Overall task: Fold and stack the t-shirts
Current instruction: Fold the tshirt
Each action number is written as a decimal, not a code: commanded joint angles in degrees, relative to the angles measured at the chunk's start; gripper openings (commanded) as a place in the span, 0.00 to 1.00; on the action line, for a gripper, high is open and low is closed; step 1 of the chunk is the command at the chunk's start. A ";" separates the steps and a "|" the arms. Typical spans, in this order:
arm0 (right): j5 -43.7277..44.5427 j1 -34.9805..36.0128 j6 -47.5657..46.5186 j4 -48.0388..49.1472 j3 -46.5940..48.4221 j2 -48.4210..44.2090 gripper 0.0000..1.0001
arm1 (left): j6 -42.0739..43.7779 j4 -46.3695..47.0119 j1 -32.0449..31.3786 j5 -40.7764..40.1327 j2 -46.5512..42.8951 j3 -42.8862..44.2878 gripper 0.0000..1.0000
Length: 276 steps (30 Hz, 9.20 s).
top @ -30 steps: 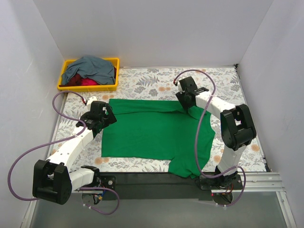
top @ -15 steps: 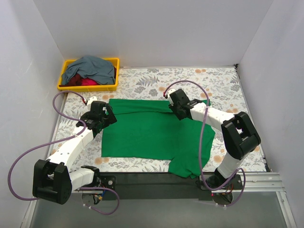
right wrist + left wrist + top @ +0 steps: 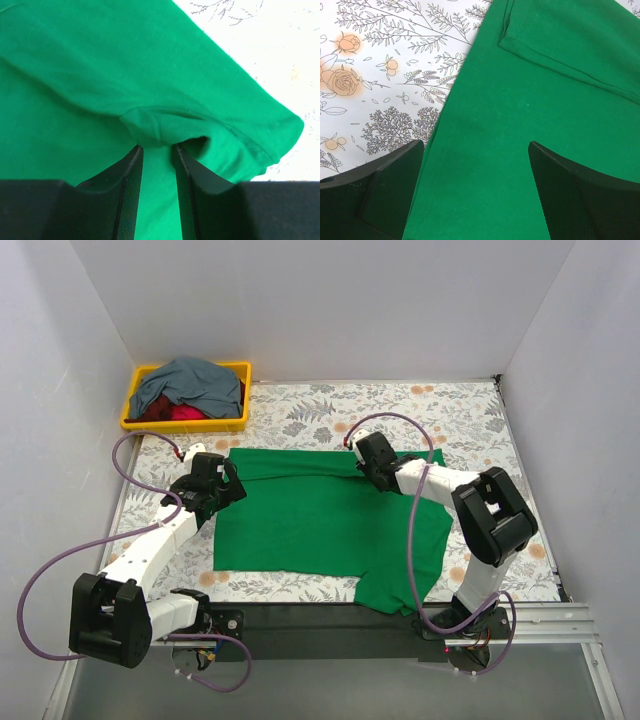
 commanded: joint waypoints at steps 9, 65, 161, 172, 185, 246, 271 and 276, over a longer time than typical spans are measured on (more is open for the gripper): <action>3.77 -0.73 -2.70 4.97 1.41 3.43 0.31 | 0.58 0.37 -0.22 -0.53 -0.17 0.10 0.85; -39.12 -29.10 26.55 -5.43 -8.16 -21.08 0.35 | -13.12 18.81 -17.94 25.85 15.09 8.08 0.86; -57.84 -40.98 35.71 12.09 -18.72 -15.91 0.01 | -25.17 38.61 -39.77 6.07 49.31 27.87 0.38; -58.28 -41.07 35.62 11.91 -18.28 -16.26 0.01 | -23.41 40.19 -40.12 5.45 49.49 28.83 0.31; -58.46 -41.25 35.71 11.65 -18.37 -16.79 0.01 | -23.06 40.45 -40.30 5.98 50.28 29.80 0.25; -52.31 -41.42 35.88 -9.27 -24.43 -31.11 0.01 | -19.19 8.72 -30.98 35.77 46.59 39.65 0.00; -47.04 -41.33 35.54 -15.15 -27.96 -38.32 0.01 | -17.35 8.64 -30.98 32.70 46.68 37.10 0.00; -46.68 -41.33 35.62 -18.85 -23.64 -39.20 0.01 | -17.43 8.64 -30.98 34.01 45.54 37.80 0.00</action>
